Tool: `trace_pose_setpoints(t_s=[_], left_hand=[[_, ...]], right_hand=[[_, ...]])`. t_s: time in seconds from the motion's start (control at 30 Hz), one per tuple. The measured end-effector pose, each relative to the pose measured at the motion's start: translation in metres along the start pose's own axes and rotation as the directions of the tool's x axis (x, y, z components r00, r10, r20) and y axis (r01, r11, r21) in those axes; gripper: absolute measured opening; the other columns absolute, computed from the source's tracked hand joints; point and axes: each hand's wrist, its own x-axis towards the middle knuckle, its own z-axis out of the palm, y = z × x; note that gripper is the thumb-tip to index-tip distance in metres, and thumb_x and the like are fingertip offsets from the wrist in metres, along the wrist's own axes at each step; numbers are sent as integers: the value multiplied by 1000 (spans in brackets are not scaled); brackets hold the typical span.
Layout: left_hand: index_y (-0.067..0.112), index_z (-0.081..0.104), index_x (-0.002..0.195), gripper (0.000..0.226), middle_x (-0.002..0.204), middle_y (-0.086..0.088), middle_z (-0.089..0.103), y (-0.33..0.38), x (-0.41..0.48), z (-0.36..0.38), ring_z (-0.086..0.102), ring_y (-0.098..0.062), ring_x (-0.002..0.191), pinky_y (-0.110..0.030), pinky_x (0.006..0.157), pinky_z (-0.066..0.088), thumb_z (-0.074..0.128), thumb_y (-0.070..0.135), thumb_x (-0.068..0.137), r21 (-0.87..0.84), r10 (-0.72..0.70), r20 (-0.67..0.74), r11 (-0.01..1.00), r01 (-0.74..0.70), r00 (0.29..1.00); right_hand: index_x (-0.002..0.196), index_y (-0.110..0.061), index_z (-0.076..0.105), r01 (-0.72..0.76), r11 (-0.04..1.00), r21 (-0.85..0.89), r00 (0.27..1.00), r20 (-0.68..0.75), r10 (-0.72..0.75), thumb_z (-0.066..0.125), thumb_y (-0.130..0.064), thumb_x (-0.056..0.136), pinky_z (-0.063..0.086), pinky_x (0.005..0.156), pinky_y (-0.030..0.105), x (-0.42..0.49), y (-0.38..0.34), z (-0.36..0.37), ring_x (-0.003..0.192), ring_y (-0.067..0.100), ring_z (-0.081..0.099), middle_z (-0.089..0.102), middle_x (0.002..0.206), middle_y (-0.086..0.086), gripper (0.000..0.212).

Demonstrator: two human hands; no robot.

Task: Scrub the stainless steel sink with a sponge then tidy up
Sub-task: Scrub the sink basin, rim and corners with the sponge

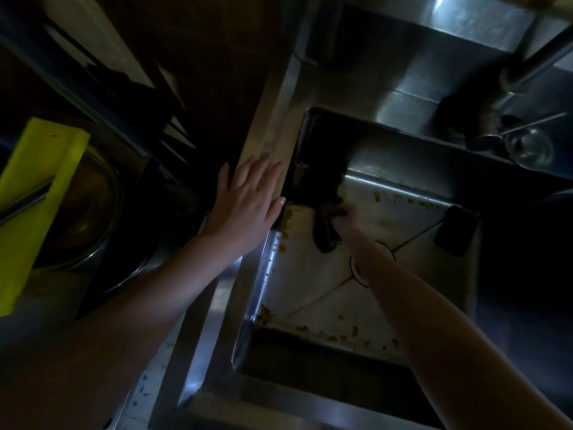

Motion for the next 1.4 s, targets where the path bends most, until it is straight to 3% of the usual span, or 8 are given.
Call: trace_pose_setpoints(t_s=[0.27, 0.4, 0.57, 0.7, 1.0, 1.17, 1.27, 1.4], left_hand=[[14, 42, 137, 54, 144, -7, 42, 2, 1, -1, 36, -28, 132, -53, 106, 27, 38, 42, 91, -25, -20, -17, 1000, 19, 1000], [12, 45, 135, 55, 142, -9, 44, 4, 1, -2, 39, -29, 131, -53, 105, 30, 37, 43, 90, -29, -20, -27, 999, 19, 999], [12, 45, 134, 53, 142, -7, 45, 3, 1, -3, 39, -27, 130, -53, 105, 29, 43, 42, 90, -31, -21, -42, 999, 20, 999], [12, 45, 133, 53, 141, -8, 45, 2, 1, -3, 40, -28, 130, -54, 104, 31, 41, 43, 90, -28, -14, -47, 1000, 12, 999], [11, 46, 134, 54, 142, -7, 45, 3, 1, -3, 38, -27, 131, -52, 106, 29, 41, 42, 90, -53, -21, -59, 998, 18, 998], [11, 47, 132, 52, 141, -8, 46, 4, 0, -3, 39, -28, 131, -52, 106, 29, 42, 42, 90, -55, -20, -59, 998, 16, 998], [12, 47, 132, 51, 142, -8, 45, 4, 0, -2, 39, -28, 131, -51, 106, 29, 45, 41, 91, -48, -21, -54, 999, 19, 998], [11, 48, 131, 52, 140, -8, 46, 3, 1, -3, 41, -28, 128, -51, 103, 30, 41, 42, 90, -19, -13, -45, 1000, 12, 999]], right_hand=[[125, -13, 55, 275, 961, -18, 958, -85, -276, 49, 0, 85, 39, 78, 15, 2, -11, 19, 109, 24, 59, 64, 118, 9, 43], [125, -14, 52, 347, 937, -32, 933, -87, -349, 50, -2, 84, 41, 91, 24, -12, -1, 37, 113, 28, 55, 60, 122, 12, 43], [121, -12, 56, 585, 770, -255, 808, 96, -581, 53, -6, 84, 42, 97, 35, -34, 27, 47, 115, 31, 52, 55, 124, 11, 37], [130, -12, 51, 696, 623, -356, 718, 334, -611, 51, -4, 86, 37, 108, 37, -35, 39, 57, 130, 32, 41, 42, 143, 14, 45], [117, -4, 55, 546, 836, -48, 838, 30, -545, 51, 5, 81, 39, 95, 28, 9, -30, 55, 112, 32, 55, 57, 120, 19, 38], [117, -8, 52, 590, 802, -97, 802, 190, -567, 54, -2, 82, 42, 83, 27, 4, -31, 53, 104, 30, 59, 63, 111, 17, 36], [124, -9, 51, 680, 690, -248, 726, 359, -586, 55, -7, 84, 43, 96, 37, -16, -7, 50, 111, 33, 55, 59, 120, 18, 40], [116, -8, 53, 758, 582, -293, 616, 616, -491, 59, -12, 86, 44, 84, 34, -55, 36, 48, 106, 31, 57, 57, 119, 15, 30]])
